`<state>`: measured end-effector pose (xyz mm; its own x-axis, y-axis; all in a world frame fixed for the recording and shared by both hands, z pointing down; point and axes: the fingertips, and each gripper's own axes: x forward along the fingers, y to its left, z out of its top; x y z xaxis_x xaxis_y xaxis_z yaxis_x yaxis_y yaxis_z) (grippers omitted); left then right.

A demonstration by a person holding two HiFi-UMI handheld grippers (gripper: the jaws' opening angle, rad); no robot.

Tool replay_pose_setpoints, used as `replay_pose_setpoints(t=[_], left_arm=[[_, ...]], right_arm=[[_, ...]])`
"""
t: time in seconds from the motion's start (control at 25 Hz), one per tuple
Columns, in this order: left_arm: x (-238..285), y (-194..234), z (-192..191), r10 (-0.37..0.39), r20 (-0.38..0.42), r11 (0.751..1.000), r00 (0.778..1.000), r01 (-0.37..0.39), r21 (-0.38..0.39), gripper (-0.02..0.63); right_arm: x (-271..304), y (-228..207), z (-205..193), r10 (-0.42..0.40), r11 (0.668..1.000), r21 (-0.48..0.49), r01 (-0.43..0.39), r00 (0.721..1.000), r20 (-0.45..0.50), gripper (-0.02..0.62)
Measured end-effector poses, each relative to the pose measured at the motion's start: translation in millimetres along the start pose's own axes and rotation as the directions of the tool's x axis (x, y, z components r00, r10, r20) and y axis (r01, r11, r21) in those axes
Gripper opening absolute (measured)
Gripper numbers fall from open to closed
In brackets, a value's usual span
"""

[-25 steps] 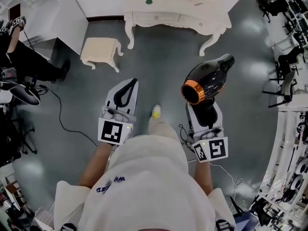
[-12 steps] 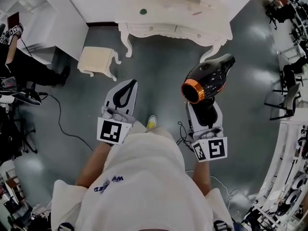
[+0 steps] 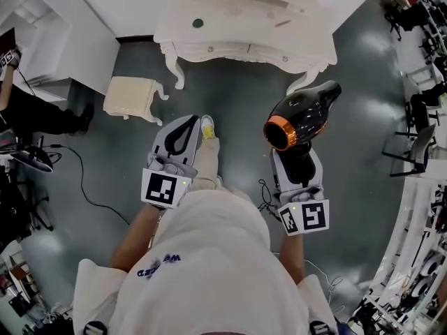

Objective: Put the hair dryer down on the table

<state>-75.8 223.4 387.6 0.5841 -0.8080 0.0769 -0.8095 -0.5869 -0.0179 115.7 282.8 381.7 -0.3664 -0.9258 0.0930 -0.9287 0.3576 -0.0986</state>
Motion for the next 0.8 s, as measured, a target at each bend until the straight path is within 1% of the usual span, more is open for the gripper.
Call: replay_pose_setpoints(t=[0.2, 0.32, 0.48, 0.56, 0.68, 0.8], left_arm=[[61.6, 24.0, 6.5, -0.029, 0.01, 1.0, 1.0, 0.029, 0.009, 0.008], [96.1, 47.3, 14.7, -0.038, 0.014, 0.999, 0.999, 0.038, -0.005, 0.008], [153.9, 83.7, 13.0, -0.05, -0.009, 0.998, 0.999, 0.049, -0.033, 0.008], [187.0, 95.0, 20.1, -0.076, 0.019, 0.996, 0.997, 0.076, -0.048, 0.008], [222.0, 104.6, 34.2, -0.11, 0.067, 0.993, 0.992, 0.113, -0.041, 0.008], [246.6, 121.6, 44.7, -0.107, 0.084, 0.992, 0.991, 0.112, -0.055, 0.008]], right_arm=[[48.1, -30.2, 5.1, -0.023, 1.0, 0.014, 0.023, 1.0, -0.008, 0.265], [86.8, -43.8, 14.2, -0.028, 0.999, 0.022, 0.029, 1.0, -0.013, 0.265], [140.1, -63.1, 32.5, -0.044, 0.999, 0.016, 0.044, 0.999, -0.02, 0.265], [164.9, -76.1, 39.9, -0.058, 0.998, 0.009, 0.058, 0.998, -0.031, 0.265], [191.8, -93.1, 46.2, -0.071, 0.997, -0.006, 0.071, 0.996, -0.055, 0.265], [214.8, -107.1, 52.4, -0.075, 0.997, -0.021, 0.074, 0.994, -0.078, 0.265]])
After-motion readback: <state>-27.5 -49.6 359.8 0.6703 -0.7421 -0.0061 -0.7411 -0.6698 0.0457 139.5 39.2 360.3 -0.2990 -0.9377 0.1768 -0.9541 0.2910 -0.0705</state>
